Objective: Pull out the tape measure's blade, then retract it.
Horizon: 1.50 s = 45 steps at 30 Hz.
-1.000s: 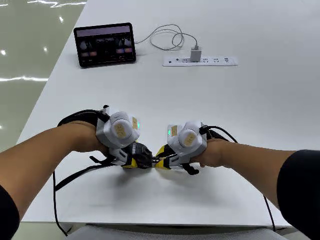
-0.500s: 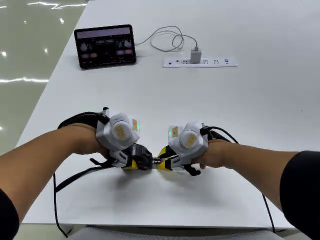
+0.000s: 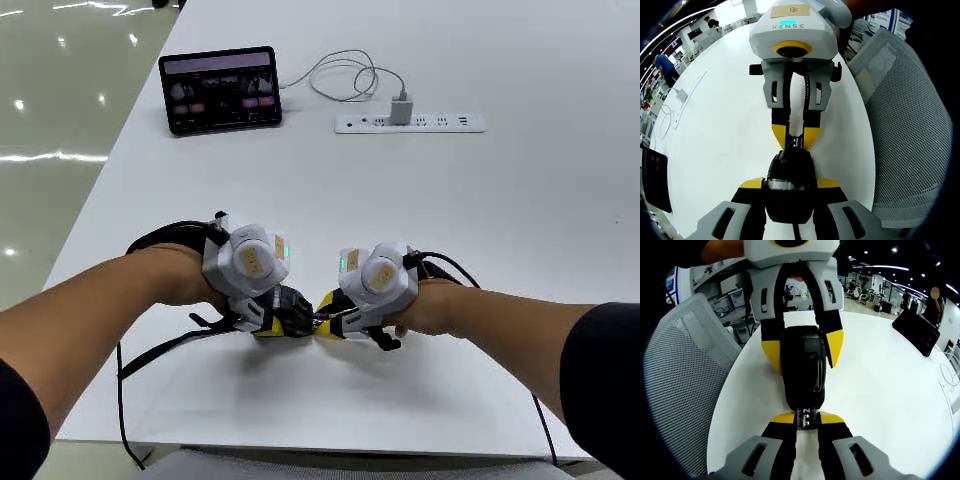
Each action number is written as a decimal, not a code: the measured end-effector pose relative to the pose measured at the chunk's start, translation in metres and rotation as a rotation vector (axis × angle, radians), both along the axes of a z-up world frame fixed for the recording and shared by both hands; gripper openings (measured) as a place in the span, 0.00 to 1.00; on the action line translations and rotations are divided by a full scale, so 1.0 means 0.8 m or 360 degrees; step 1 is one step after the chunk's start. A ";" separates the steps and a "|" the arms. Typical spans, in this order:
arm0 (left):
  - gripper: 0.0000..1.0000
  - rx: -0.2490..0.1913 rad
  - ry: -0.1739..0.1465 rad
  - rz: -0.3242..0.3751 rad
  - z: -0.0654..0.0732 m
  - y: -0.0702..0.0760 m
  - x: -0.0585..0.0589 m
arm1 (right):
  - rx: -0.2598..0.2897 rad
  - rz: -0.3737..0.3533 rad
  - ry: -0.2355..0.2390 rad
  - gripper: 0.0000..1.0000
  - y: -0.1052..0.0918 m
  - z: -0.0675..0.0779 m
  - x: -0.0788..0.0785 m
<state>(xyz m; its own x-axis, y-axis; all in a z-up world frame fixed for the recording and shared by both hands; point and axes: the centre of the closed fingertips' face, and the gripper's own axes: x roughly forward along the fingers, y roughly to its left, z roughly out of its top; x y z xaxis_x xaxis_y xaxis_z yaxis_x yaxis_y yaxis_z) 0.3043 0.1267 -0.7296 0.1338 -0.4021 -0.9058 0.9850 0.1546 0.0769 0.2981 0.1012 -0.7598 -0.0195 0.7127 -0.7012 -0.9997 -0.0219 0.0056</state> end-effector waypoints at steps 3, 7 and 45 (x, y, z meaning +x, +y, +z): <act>0.32 -0.0010 0.0004 0.0000 0.000 0.000 0.000 | -0.0006 0.0004 -0.0013 0.11 0.000 0.000 0.000; 0.32 -0.0017 0.0001 0.0004 0.000 -0.001 0.000 | -0.0008 0.0002 -0.0015 0.11 -0.002 0.000 -0.001; 0.32 -0.0027 0.0009 0.0022 0.001 -0.001 0.000 | -0.0052 -0.0028 -0.0024 0.11 -0.038 0.000 0.004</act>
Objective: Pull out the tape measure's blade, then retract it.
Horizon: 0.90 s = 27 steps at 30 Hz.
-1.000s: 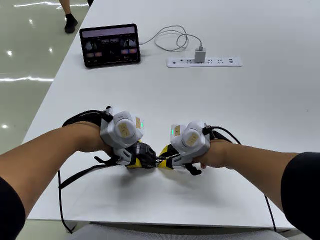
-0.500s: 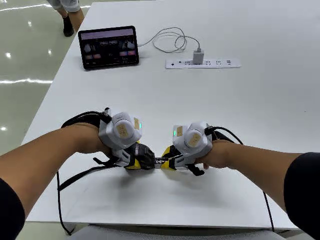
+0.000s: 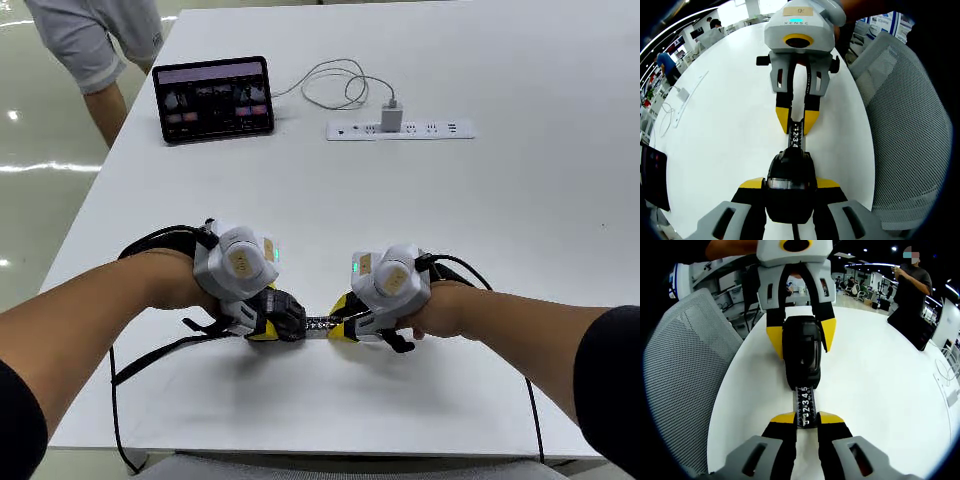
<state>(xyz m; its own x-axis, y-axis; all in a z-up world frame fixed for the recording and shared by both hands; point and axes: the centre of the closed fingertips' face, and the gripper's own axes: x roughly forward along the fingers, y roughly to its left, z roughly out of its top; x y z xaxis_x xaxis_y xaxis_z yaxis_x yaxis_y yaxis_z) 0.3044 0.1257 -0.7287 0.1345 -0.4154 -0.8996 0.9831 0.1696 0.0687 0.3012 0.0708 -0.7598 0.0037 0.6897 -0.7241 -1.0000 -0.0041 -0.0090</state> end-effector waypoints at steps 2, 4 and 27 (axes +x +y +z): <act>0.32 -0.0001 0.0000 -0.0001 0.000 0.000 0.000 | -0.0003 -0.0001 -0.0002 0.11 -0.002 0.000 0.000; 0.32 -0.0001 0.0002 0.0000 0.000 0.000 0.000 | -0.0005 -0.0001 -0.0003 0.11 -0.004 0.000 0.000; 0.32 -0.0004 0.0006 0.0006 0.000 -0.001 0.000 | -0.0017 -0.0039 0.0016 0.11 -0.036 0.001 0.005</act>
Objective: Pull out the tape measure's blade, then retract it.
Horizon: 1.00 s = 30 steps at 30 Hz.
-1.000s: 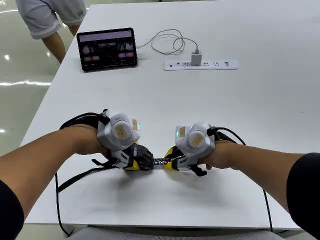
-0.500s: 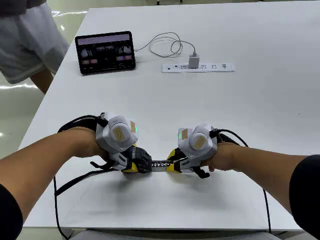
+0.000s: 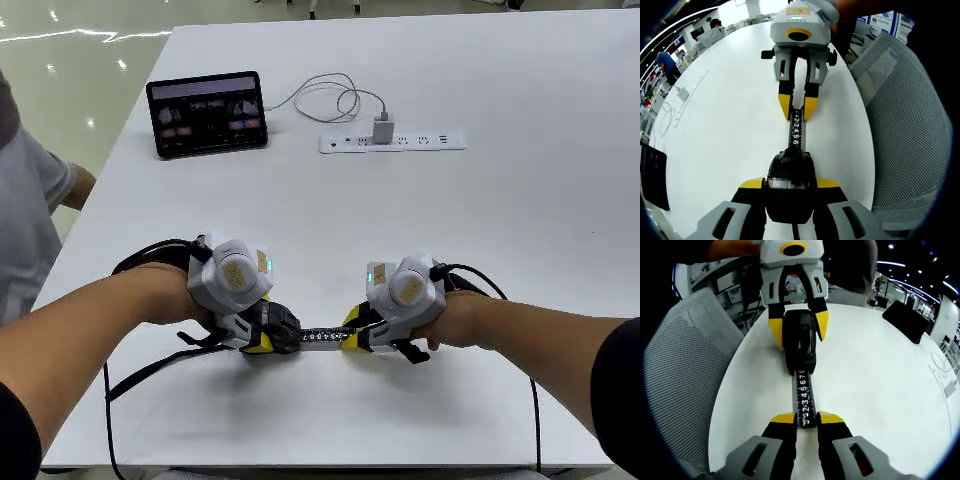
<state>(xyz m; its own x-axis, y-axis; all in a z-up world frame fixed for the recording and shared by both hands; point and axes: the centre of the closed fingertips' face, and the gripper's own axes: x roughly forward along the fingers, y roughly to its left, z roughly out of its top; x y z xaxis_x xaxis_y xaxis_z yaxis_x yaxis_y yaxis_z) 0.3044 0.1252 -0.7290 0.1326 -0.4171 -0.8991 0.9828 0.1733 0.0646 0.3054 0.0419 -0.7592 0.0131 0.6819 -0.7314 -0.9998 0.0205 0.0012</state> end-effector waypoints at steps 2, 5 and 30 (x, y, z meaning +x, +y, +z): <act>0.32 0.0000 0.0000 0.0000 0.000 0.000 0.000 | -0.0003 -0.0002 0.0002 0.11 -0.002 0.000 -0.001; 0.32 -0.0002 -0.0002 0.0001 0.000 0.000 0.000 | -0.0005 -0.0010 0.0005 0.11 -0.005 -0.001 0.000; 0.32 -0.0013 -0.0002 0.0001 -0.001 0.000 0.001 | -0.0005 -0.0048 0.0011 0.11 -0.027 0.000 -0.001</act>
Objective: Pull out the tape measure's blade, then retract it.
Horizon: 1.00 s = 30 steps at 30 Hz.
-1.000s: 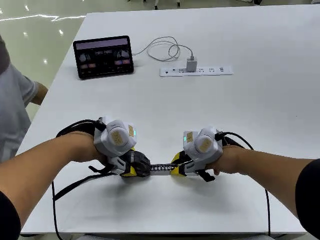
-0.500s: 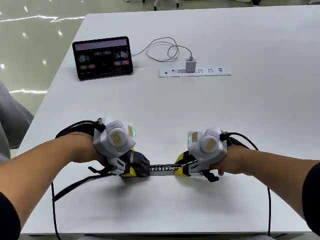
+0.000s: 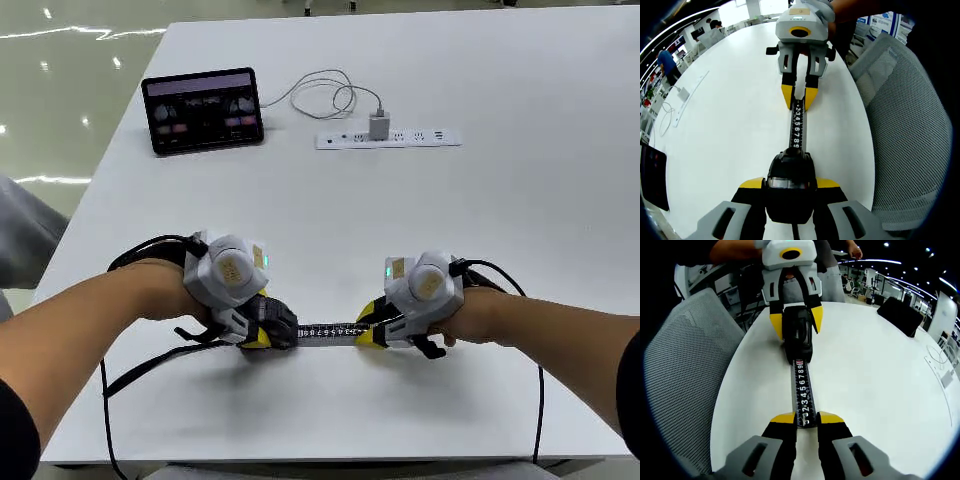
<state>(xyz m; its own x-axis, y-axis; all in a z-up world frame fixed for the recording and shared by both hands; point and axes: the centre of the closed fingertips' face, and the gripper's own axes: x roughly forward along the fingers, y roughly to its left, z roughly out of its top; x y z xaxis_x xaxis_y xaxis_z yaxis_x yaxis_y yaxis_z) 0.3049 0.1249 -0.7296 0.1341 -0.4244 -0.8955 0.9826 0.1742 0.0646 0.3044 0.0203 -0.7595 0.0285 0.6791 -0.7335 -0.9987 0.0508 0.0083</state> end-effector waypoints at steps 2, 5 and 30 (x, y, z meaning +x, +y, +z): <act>0.32 0.0000 -0.0001 0.0002 0.000 0.000 0.000 | 0.0000 -0.0006 0.0002 0.11 -0.002 0.000 0.000; 0.32 -0.0002 -0.0004 0.0003 0.000 0.000 0.000 | 0.0000 -0.0009 0.0000 0.11 -0.004 -0.001 0.000; 0.32 -0.0009 -0.0002 0.0002 0.001 0.000 0.000 | 0.0002 -0.0040 0.0000 0.11 -0.023 0.000 -0.002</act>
<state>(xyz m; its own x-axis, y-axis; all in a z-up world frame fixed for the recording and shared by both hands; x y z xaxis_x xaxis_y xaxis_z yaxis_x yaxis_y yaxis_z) 0.3048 0.1245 -0.7292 0.1358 -0.4293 -0.8929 0.9823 0.1759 0.0648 0.3031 0.0015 -0.7592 0.0454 0.6790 -0.7327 -0.9971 0.0758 0.0085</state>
